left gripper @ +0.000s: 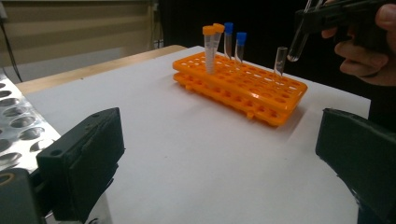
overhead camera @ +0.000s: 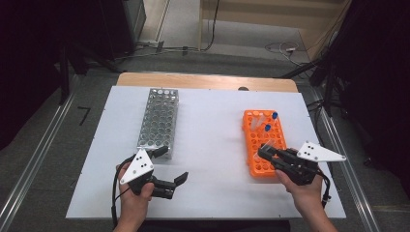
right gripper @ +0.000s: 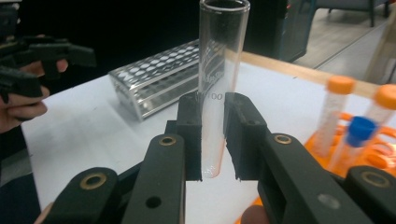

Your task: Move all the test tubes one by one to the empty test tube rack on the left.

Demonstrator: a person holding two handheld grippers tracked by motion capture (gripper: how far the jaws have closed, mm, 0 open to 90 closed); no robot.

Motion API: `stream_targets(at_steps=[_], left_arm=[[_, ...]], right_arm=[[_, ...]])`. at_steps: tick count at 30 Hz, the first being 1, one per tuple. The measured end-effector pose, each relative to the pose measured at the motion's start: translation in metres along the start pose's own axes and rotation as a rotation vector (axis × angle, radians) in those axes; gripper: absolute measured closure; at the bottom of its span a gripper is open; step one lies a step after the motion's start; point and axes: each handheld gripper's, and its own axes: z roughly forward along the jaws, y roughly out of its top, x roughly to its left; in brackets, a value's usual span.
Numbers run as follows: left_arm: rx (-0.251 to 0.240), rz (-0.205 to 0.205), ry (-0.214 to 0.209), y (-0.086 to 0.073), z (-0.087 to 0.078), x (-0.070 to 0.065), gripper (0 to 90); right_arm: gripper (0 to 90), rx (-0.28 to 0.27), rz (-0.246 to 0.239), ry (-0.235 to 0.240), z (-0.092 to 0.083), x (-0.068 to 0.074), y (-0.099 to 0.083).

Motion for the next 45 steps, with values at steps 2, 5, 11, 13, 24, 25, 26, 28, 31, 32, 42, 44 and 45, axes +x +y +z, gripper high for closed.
stream_targets(at_steps=[2,5,11,13,24,25,26,28,31,32,42,44,45], left_arm=[[0.004,0.002,-0.019,0.002,0.004,-0.004,4.8],[0.011,0.001,-0.033,0.005,0.009,-0.01,6.8],[0.028,-0.008,-0.036,0.009,0.019,-0.022,14.5],[0.033,-0.012,-0.04,0.011,0.022,-0.026,20.4],[0.052,-0.032,-0.136,0.015,0.036,-0.038,36.3],[0.052,-0.029,-0.15,0.016,0.04,-0.041,37.0],[0.052,-0.029,-0.15,0.016,0.04,-0.041,38.3],[0.06,-0.026,-0.168,0.016,0.043,-0.044,41.1],[0.064,-0.024,-0.192,0.016,0.047,-0.048,43.7],[0.067,-0.026,-0.202,0.016,0.049,-0.05,46.7],[0.088,-0.014,-0.246,0.015,0.058,-0.058,61.6],[0.087,-0.017,-0.246,0.015,0.059,-0.059,65.6],[0.088,-0.015,-0.245,0.015,0.059,-0.059,65.6]], right_arm=[[74.3,0.019,-0.003,0.033,0.009,0.007,-0.004],[74.3,0.035,-0.002,0.054,0.014,0.012,-0.007],[74.3,0.075,-0.011,0.112,0.03,0.026,-0.013],[74.3,0.09,-0.021,0.144,0.036,0.031,-0.017],[74.3,0.16,-0.058,0.228,0.056,0.051,-0.025],[74.3,0.167,-0.059,0.234,0.058,0.053,-0.026],[74.3,0.173,-0.063,0.239,0.059,0.055,-0.026],[74.3,0.18,-0.071,0.252,0.062,0.058,-0.027],[74.3,0.189,-0.083,0.261,0.064,0.062,-0.027],[74.3,0.195,-0.091,0.269,0.066,0.065,-0.028],[74.3,0.218,-0.118,0.299,0.07,0.073,-0.029],[74.3,0.225,-0.127,0.31,0.071,0.075,-0.03],[74.3,0.225,-0.127,0.31,0.071,0.075,-0.03]])
